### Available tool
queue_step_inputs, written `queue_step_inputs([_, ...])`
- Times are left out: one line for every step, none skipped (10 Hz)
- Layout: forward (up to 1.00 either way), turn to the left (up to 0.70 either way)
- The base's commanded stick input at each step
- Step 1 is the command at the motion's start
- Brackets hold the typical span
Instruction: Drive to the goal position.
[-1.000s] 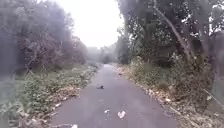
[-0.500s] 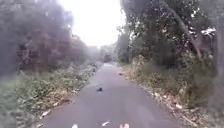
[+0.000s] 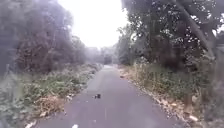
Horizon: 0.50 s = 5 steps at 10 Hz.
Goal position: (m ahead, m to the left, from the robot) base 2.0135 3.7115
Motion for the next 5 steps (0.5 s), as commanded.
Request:
queue_step_inputs([0.6,0.0])
queue_step_inputs([0.6,0.0])
queue_step_inputs([0.6,0.01])
queue_step_inputs([0.6,0.05])
queue_step_inputs([0.6,0.1])
